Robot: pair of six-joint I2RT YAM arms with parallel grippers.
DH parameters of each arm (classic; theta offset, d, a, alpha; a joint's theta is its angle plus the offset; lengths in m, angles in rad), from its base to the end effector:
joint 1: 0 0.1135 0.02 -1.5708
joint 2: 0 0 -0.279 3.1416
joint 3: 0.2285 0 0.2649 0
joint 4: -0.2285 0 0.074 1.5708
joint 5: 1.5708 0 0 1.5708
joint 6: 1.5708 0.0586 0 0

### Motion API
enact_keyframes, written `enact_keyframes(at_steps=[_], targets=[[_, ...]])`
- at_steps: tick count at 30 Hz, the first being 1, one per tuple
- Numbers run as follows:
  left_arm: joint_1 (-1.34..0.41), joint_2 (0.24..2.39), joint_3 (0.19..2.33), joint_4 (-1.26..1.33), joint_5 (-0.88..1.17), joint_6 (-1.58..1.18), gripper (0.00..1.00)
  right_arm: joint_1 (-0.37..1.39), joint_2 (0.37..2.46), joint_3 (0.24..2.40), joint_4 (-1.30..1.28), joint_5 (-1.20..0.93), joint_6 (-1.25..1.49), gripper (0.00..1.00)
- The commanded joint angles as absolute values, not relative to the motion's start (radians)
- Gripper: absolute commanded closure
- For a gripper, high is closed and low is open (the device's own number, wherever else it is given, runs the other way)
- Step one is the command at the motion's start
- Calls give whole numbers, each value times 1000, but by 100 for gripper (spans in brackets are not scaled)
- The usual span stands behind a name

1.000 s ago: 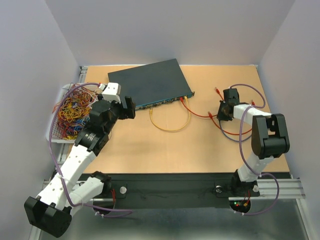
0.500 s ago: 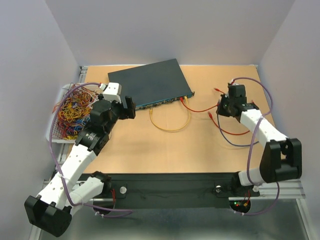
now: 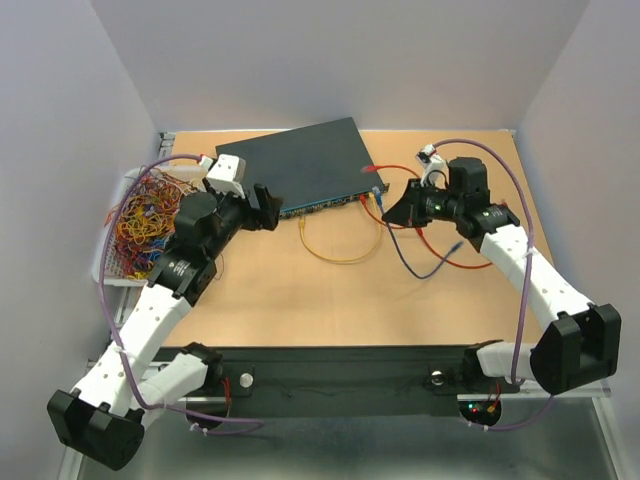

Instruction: Insert the plug into the switch port

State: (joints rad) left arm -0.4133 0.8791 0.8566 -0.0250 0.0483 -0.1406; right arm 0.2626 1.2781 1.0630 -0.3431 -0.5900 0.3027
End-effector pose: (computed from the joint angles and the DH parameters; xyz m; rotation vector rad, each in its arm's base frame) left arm 0.2129 -0.0965 0.3763 0.2600 1.6175 -0.4651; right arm 0.2894 0.1116 0.3192 -0.3179 2.1489 0.9564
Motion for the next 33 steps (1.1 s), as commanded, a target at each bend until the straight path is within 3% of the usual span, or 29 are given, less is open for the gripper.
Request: enact_keyframes(at_steps=[1,10,21,33], targets=[[-416,888,954,110,214,-187,9,265,1267,1058,-195,-900,307,100],[-387,934,864,414,661,-354,9,305,1287,1026,75,-1091,449,100],[-388,992,785,688,761,-508,14,423,1299,1029,150,-1175,440,100],[-388,1015,762,712,772,-523,25,468,1333,1034,164,-1123,448,100]])
